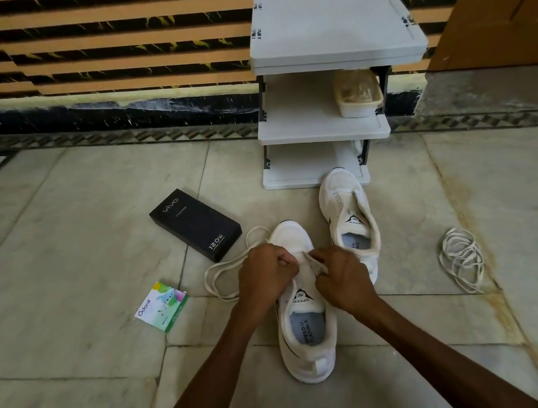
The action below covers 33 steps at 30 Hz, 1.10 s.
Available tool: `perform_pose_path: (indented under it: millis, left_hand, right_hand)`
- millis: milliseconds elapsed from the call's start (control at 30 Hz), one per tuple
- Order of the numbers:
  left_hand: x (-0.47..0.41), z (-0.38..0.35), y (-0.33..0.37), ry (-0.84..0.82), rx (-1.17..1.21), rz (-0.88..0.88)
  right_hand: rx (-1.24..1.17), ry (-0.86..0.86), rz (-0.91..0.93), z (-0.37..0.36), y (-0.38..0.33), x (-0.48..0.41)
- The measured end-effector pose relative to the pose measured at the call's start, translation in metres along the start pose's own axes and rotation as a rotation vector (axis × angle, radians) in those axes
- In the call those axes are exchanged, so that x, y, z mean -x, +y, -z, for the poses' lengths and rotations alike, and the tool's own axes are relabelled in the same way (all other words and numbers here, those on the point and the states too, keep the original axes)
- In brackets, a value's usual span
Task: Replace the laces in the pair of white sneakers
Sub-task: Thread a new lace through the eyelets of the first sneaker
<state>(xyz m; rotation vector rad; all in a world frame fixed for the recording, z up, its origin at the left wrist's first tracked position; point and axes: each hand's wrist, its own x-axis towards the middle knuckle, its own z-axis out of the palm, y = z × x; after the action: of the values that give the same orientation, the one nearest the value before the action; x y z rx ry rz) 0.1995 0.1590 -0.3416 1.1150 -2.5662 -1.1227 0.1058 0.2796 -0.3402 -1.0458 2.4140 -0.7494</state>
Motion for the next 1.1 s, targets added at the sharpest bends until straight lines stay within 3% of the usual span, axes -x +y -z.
perform_pose_path:
  millis: [200,467,733,933,1100]
  left_hand:
    - [0.004,-0.011,0.002,0.140,-0.012,0.008]
    - [0.005,-0.019,0.012,0.243,-0.145,0.064]
    - [0.003,-0.019,0.001,0.131,0.274,0.079]
    - [-0.003,-0.021,0.009,0.110,0.033,0.067]
    - [0.003,-0.023,0.010,0.139,0.194,0.136]
  right_hand:
    - [-0.161,0.002,-0.044,-0.002,0.006,0.000]
    - [-0.115,-0.034,-0.024,-0.003,0.005,-0.003]
    - [-0.101,-0.067,-0.026,-0.006,0.005,-0.007]
    - [-0.110,-0.119,-0.107,-0.006,0.002,-0.011]
    - [-0.125,-0.127,-0.112,-0.006,-0.002,-0.008]
